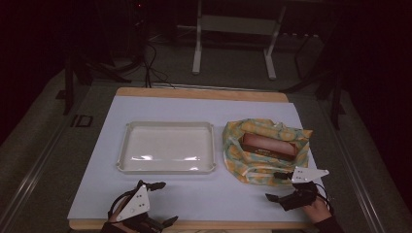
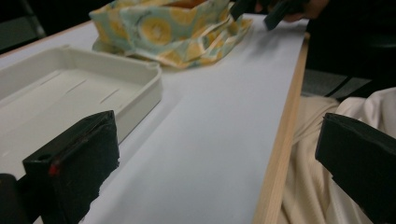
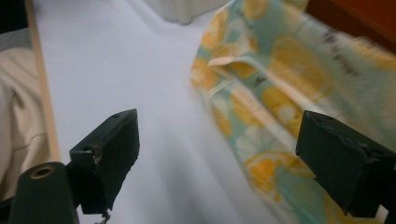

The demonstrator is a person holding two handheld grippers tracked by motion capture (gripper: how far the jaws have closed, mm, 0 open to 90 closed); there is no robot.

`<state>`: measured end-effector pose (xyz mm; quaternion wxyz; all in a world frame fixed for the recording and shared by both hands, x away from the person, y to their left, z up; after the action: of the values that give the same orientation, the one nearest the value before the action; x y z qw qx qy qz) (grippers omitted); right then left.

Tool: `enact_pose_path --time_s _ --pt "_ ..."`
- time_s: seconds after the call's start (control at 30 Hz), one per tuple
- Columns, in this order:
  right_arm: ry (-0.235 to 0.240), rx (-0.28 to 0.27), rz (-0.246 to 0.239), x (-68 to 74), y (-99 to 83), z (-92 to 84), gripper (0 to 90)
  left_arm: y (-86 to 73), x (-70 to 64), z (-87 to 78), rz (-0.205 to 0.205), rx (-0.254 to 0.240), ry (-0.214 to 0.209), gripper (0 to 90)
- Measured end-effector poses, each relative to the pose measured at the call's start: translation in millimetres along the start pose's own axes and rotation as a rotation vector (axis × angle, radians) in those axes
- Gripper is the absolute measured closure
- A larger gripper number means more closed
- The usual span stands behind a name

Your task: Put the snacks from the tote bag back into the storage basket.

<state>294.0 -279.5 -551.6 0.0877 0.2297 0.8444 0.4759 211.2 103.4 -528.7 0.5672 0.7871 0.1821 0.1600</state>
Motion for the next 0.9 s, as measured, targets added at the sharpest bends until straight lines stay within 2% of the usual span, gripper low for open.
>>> enact_pose_path --time_s 0.07,0.23,0.27,0.3,0.33,0.4,0.5,0.57,0.6,0.67,0.7,0.8,0.9 --pt "0.030 0.012 0.000 3.6 0.6 1.1 12.9 -3.6 2.7 -1.5 -0.007 0.022 0.015 0.0" --pt "0.076 0.030 -0.027 9.3 5.9 0.3 12.1 -3.7 3.7 -2.0 -0.024 0.016 0.016 0.0" --pt "0.115 0.029 -0.031 12.1 11.3 -1.9 12.1 -4.0 2.9 -1.3 -0.021 0.020 0.009 0.0" --pt "0.115 0.029 -0.031 12.1 11.3 -1.9 12.1 -4.0 2.9 -1.3 -0.021 0.020 0.009 0.0" --pt "0.163 0.028 -0.037 16.3 18.3 -5.6 12.1 -4.2 2.8 -0.9 -0.018 0.022 0.007 0.0" --pt "0.177 0.025 -0.061 17.7 26.0 -9.8 12.2 -4.1 2.8 -0.3 -0.020 0.021 0.004 0.0" --pt "0.178 0.009 -0.081 16.9 34.8 -14.4 12.2 -3.8 3.5 0.4 -0.022 0.018 0.003 0.0" --pt "0.159 -0.003 -0.105 14.7 43.1 -18.8 12.2 -3.6 4.1 0.5 -0.021 0.017 0.004 0.0" --pt "0.140 0.004 -0.138 12.3 50.3 -23.1 12.2 -3.6 4.2 0.7 -0.021 0.016 0.004 0.0" --pt "0.134 0.005 -0.151 11.0 53.9 -25.2 12.2 -3.5 4.2 0.8 -0.020 0.016 0.004 0.0" --pt "0.120 -0.007 -0.163 8.0 61.5 -29.1 12.0 -3.6 4.1 0.9 -0.019 0.017 0.004 0.0" --pt "0.075 -0.031 -0.176 2.6 72.5 -33.3 11.9 -3.7 4.4 1.2 -0.019 0.020 0.004 0.0" --pt "0.068 -0.035 -0.171 -1.0 78.7 -34.9 11.9 -3.7 4.9 1.4 -0.020 0.020 0.005 0.0"
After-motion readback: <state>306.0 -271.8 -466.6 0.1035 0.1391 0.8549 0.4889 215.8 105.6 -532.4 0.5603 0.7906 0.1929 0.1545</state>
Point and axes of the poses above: each handheld gripper's, and its own axes: z roughly forward along the jaws, y roughly out of its top, x roughly to its left, the point moved 7 cm from there along z, roughly forward along the jaws, and after that the axes turned 5 degrees about -x, right-handed, at the moved point
